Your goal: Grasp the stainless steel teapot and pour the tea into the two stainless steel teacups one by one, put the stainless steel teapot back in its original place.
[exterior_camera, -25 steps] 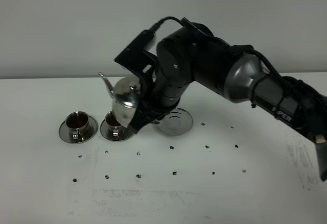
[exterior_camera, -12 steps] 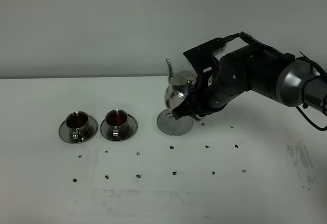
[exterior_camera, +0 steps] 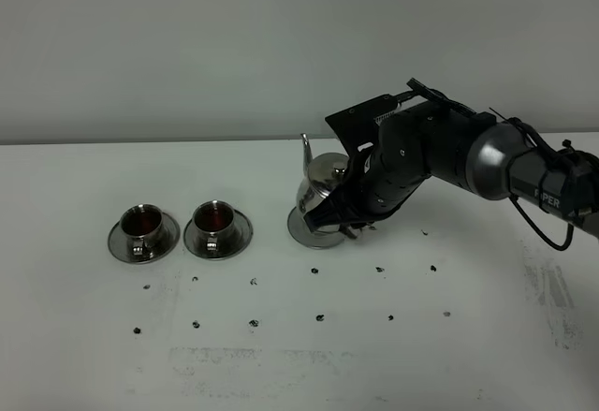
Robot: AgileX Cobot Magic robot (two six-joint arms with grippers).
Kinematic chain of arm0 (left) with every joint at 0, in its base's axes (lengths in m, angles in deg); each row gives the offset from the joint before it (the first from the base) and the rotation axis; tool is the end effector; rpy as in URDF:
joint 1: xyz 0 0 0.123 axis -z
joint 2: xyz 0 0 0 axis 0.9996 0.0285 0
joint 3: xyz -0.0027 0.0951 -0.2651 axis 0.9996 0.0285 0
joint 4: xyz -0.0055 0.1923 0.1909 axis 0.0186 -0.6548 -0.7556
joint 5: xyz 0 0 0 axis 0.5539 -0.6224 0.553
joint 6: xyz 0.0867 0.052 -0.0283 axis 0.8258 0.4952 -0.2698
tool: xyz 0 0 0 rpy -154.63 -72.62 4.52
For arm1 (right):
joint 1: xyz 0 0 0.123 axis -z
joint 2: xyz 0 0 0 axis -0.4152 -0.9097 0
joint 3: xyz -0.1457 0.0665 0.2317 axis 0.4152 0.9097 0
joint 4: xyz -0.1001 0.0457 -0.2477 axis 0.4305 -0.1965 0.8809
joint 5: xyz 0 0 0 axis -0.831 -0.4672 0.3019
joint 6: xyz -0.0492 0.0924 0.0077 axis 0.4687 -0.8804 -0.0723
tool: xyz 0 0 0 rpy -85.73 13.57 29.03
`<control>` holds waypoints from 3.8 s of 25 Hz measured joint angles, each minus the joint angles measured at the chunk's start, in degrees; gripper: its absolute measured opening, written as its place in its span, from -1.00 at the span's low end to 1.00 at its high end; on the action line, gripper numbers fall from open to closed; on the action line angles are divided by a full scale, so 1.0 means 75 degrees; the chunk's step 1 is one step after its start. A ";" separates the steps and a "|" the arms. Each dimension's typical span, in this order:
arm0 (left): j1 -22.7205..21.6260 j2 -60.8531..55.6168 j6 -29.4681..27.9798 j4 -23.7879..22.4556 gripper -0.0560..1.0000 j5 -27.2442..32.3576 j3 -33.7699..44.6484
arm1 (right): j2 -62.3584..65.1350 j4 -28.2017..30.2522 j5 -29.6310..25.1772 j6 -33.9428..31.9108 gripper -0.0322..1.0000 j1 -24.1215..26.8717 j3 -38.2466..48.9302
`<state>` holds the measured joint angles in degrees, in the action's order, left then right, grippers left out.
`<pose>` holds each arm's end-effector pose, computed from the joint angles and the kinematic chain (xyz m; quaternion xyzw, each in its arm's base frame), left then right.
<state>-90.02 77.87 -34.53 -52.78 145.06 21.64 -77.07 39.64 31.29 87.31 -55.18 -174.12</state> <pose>0.0321 -0.0068 0.2668 0.0499 0.8624 0.0012 0.5038 0.4292 0.2543 0.1596 -0.2671 0.9323 0.0617 0.2358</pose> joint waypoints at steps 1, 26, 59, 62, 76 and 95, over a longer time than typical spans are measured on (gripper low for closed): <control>0.0000 0.0000 0.0000 0.0000 -0.36 0.0000 0.0000 | -0.0016 0.0000 -0.0009 -0.0002 -0.58 0.0000 -0.0076; 0.0000 0.0000 0.0000 0.0000 -0.36 0.0000 0.0000 | -0.1056 0.0089 -0.1293 0.0028 -0.58 -0.0160 -0.1535; 0.0000 0.0000 0.0000 0.0000 -0.36 0.0000 0.0000 | 0.2276 0.0621 -0.1071 0.0027 -0.20 -0.0216 0.1225; 0.0000 0.0000 0.0000 0.0000 -0.36 0.0000 0.0000 | 0.3483 0.0621 -0.0917 0.0027 -0.20 -0.0216 0.2610; 0.0000 0.0000 0.0000 0.0000 -0.36 0.0000 0.0000 | 0.8196 0.0616 -0.1623 0.0020 -0.20 -0.0216 0.5308; 0.0000 0.0000 0.0000 0.0000 -0.36 0.0000 0.0000 | 1.3794 -0.0167 -0.3090 0.0004 -0.20 0.3058 0.9011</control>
<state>-90.02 77.87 -34.53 -52.78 145.06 21.64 26.38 38.38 8.11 87.34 -32.25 -106.54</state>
